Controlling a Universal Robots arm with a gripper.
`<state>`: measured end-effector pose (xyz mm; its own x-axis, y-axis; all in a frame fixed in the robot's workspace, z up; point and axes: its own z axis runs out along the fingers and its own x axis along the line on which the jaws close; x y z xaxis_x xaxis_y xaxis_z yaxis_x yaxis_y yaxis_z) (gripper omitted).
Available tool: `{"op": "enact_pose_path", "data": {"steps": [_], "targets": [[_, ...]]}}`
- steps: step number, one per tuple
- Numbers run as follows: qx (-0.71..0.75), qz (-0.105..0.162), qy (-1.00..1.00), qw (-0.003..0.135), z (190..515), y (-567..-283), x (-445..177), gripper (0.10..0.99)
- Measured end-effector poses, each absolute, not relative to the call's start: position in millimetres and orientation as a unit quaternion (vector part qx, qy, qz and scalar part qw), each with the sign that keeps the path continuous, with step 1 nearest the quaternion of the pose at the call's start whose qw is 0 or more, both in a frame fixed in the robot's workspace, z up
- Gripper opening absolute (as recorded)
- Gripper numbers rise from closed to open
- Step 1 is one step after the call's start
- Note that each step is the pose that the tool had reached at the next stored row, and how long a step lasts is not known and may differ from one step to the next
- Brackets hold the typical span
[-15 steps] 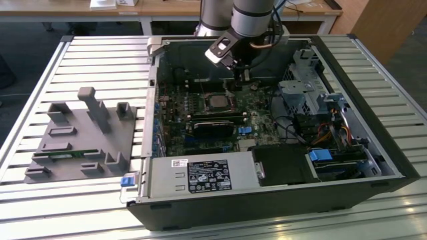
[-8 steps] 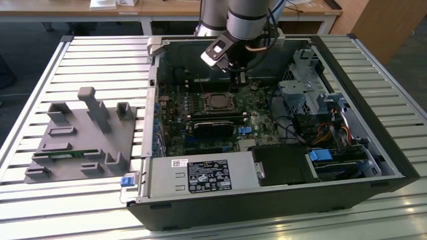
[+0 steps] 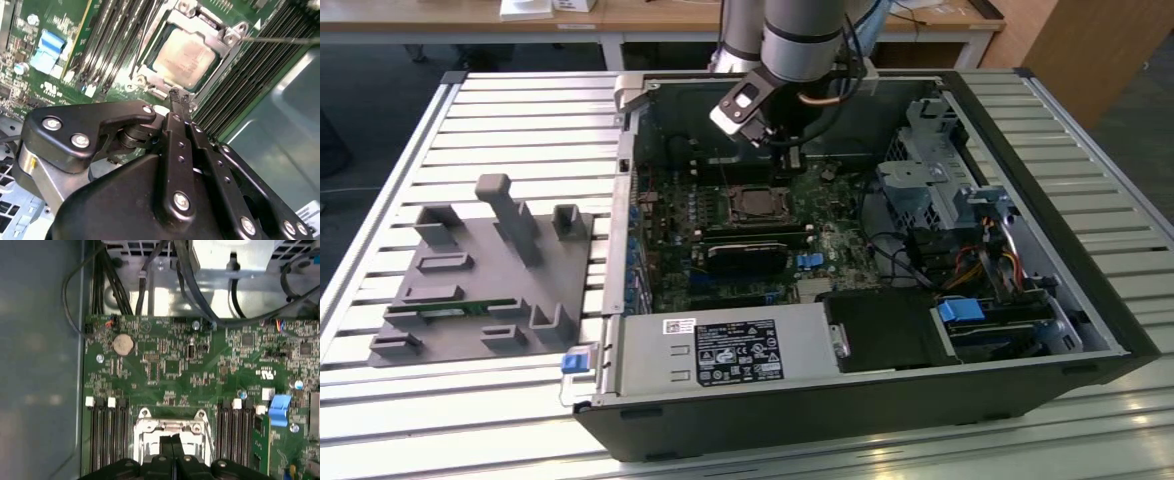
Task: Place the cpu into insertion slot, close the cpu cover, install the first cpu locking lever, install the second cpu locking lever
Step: 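Close the cpu cover, then install the first cpu locking lever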
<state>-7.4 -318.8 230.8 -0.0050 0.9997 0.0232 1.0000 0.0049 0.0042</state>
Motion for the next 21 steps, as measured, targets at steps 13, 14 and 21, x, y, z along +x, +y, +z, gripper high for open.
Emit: {"op": "enact_pose_path", "data": {"steps": [13, 14, 21], "targets": [[-0.705, -0.01, -0.709, 0.007, 230.7, -318.7, -28.8, 0.106], [-0.705, -0.01, -0.709, 0.007, 230.7, -318.7, -29.7, 0.106], [-0.705, -0.01, -0.709, 0.007, 230.7, -318.8, -32.0, 0.106]]}}
